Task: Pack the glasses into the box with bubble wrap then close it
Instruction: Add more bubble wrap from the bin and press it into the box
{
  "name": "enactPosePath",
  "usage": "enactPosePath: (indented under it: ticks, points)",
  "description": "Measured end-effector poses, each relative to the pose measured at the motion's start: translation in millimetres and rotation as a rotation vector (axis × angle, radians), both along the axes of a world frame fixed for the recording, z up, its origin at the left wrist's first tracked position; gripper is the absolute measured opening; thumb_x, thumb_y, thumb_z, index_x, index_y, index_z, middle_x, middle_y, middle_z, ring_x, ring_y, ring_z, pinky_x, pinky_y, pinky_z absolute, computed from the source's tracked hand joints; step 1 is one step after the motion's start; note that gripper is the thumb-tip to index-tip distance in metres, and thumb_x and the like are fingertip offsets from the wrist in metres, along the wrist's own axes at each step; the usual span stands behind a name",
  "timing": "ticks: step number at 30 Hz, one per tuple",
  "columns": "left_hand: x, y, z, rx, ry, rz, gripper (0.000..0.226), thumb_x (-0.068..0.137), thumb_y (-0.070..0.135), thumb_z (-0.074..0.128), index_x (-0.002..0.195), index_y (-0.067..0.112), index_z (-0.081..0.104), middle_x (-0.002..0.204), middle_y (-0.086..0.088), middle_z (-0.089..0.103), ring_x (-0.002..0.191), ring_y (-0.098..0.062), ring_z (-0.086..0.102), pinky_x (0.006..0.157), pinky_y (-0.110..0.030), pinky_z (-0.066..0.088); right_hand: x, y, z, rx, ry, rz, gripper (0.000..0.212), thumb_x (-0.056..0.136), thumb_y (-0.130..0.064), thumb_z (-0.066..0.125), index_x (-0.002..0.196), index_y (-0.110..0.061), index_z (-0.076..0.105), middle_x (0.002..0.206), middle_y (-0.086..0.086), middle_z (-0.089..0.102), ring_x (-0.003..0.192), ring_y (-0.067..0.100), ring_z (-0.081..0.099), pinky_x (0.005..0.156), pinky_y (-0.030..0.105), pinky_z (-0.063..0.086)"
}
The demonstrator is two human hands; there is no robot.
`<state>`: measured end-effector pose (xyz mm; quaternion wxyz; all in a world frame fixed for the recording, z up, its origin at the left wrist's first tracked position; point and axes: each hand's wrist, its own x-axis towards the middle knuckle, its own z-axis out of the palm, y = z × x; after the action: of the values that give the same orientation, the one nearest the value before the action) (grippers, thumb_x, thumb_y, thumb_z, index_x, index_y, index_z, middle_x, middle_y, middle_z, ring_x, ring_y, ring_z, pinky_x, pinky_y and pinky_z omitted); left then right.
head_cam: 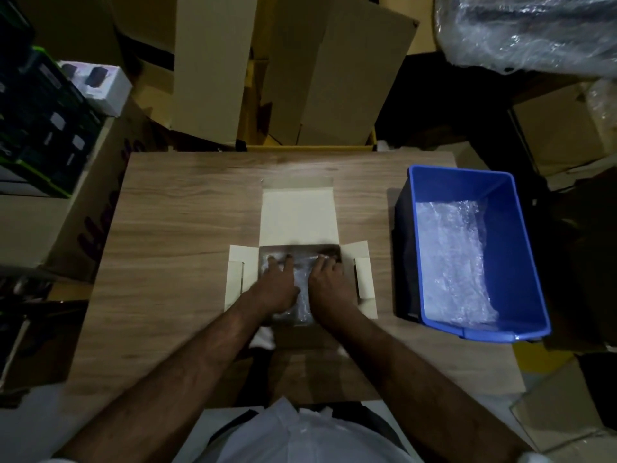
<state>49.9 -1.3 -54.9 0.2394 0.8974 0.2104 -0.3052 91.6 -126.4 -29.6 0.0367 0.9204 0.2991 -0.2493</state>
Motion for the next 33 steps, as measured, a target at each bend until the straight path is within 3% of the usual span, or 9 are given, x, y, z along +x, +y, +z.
enactPosePath:
  ticks: [6,10,13,15,17,21,24,27,33]
  points:
    - [-16.3,-5.0,7.2,0.106,-0.200,-0.011,0.079,0.099,0.034,0.060,0.161,0.014,0.015,0.163,-0.022,0.020,0.148,-0.037,0.027,0.115,-0.045,0.038,3.9,-5.3,13.4,0.034,0.013,0.042,0.073,0.098,-0.019,0.058,0.154,0.008,0.019,0.158,0.033,0.026,0.142,0.040,0.038,0.114,0.041,0.036]
    - [-28.9,-10.4,26.0,0.205,-0.372,-0.091,0.072,0.099,0.039,0.057,0.157,0.010,0.027,0.156,-0.021,0.034,0.143,-0.034,0.035,0.112,-0.045,0.039,-0.1,-27.3,27.6,0.262,-0.121,0.005,0.071,0.091,-0.017,0.062,0.153,-0.006,0.029,0.152,0.019,0.038,0.127,0.031,0.051,0.091,0.035,0.048]
    - [-28.6,-29.6,42.8,0.203,-0.457,-0.110,0.066,0.102,0.041,0.047,0.157,0.011,0.029,0.162,-0.021,0.027,0.148,-0.037,0.030,0.117,-0.051,0.034,1.0,-50.4,29.3,0.400,-0.236,0.001,0.073,0.089,-0.027,0.041,0.156,-0.003,0.025,0.156,0.023,0.037,0.140,0.037,0.041,0.113,0.043,0.039]
    - [-19.9,-45.1,52.1,0.251,-0.585,-0.124,0.060,0.099,0.040,0.045,0.151,0.010,0.043,0.155,-0.023,0.040,0.139,-0.037,0.047,0.107,-0.049,0.044,7.6,-68.3,35.6,0.466,-0.288,-0.061,0.076,0.084,-0.023,0.048,0.155,-0.003,0.030,0.157,0.028,0.035,0.145,0.041,0.035,0.119,0.050,0.032]
    - [-6.9,-60.5,56.5,0.277,-0.673,-0.138,0.056,0.091,0.033,0.061,0.140,0.007,0.056,0.144,-0.024,0.054,0.126,-0.036,0.059,0.094,-0.046,0.054,13.9,-87.3,46.1,0.499,-0.320,-0.126,0.080,0.080,-0.015,0.061,0.154,-0.003,0.033,0.158,0.029,0.033,0.148,0.042,0.032,0.120,0.052,0.032]
    - [16.7,-97.0,59.3,0.263,-0.725,-0.219,0.055,0.100,0.034,0.037,0.150,0.011,0.044,0.157,-0.022,0.036,0.142,-0.034,0.039,0.110,-0.045,0.041,25.8,-129.3,50.6,0.547,-0.371,-0.203,0.072,0.088,-0.019,0.053,0.156,-0.007,0.033,0.160,0.025,0.031,0.149,0.038,0.030,0.120,0.050,0.030]
    - [33.2,-128.7,61.2,0.188,-0.796,-0.256,0.054,0.100,0.031,0.039,0.149,0.008,0.045,0.156,-0.025,0.037,0.141,-0.036,0.041,0.112,-0.047,0.041,36.2,-169.6,44.5,0.623,-0.415,-0.330,0.067,0.091,-0.026,0.052,0.155,-0.012,0.038,0.161,0.022,0.033,0.149,0.035,0.032,0.122,0.045,0.025]
    - [51.9,-159.8,59.8,0.132,-0.881,-0.338,0.054,0.100,0.030,0.046,0.148,0.006,0.046,0.157,-0.025,0.036,0.145,-0.037,0.035,0.119,-0.048,0.034,49.7,-214.2,38.0,0.655,-0.420,-0.468,0.067,0.090,-0.032,0.054,0.154,-0.017,0.041,0.161,0.018,0.034,0.147,0.035,0.035,0.117,0.048,0.035]
    - [93.7,-192.9,41.6,0.180,-0.798,-0.431,0.062,0.094,0.033,0.048,0.149,0.004,0.046,0.159,-0.028,0.031,0.144,-0.045,0.037,0.113,-0.053,0.038,88.0,-277.4,18.8,0.376,0.016,-0.460,0.102,0.077,-0.043,0.067,0.162,-0.027,0.013,0.168,0.014,0.015,0.152,0.035,0.021,0.116,0.045,0.035]
